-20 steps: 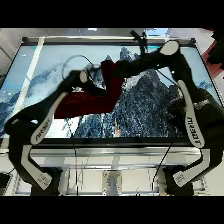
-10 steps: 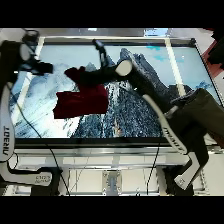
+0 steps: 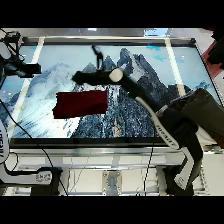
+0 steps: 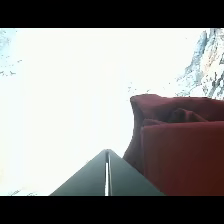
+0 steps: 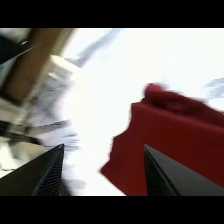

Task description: Fold the shirts.

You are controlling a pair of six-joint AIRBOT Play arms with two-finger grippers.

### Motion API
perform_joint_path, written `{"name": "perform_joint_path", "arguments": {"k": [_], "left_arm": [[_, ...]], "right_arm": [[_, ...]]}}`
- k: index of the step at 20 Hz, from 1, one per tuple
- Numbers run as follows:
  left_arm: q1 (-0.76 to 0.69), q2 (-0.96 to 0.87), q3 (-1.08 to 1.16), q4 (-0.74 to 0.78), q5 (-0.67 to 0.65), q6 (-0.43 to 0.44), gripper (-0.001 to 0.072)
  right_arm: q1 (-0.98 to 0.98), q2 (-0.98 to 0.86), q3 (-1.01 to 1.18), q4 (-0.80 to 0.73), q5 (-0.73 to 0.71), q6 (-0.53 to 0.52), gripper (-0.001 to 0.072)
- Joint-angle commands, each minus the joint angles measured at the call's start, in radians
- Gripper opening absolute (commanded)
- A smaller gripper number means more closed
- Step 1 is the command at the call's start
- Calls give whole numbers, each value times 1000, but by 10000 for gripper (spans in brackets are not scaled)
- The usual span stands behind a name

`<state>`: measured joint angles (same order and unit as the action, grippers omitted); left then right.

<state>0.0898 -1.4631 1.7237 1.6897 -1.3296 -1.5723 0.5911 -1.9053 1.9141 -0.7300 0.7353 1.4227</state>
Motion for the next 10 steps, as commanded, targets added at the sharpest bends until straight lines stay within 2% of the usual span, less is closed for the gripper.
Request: {"name": "perform_joint_path", "arguments": {"k": [1,3,4,5,7,10], "left_arm": [[3,1,0,-24,8,2,9],[3,1,0,-42,25,2,9],[3,1,0,-54,37,2,9],[3,0,0,-70,47,2,9],[3,-1,0,-92,61,2,9],[3,-12,0,-94,60,2,9]], "right_arm": [[-164,-3,-1,-170,269,95,543],[-243,-28,-1,-282,394,218,546],[-277,-50,-1,-286,447,232,551],[-301,-74,-1,-262,486,232,562],[-327,-134,-1,-177,526,227,688],[-316,-224,-1,-60,530,194,687]]}}
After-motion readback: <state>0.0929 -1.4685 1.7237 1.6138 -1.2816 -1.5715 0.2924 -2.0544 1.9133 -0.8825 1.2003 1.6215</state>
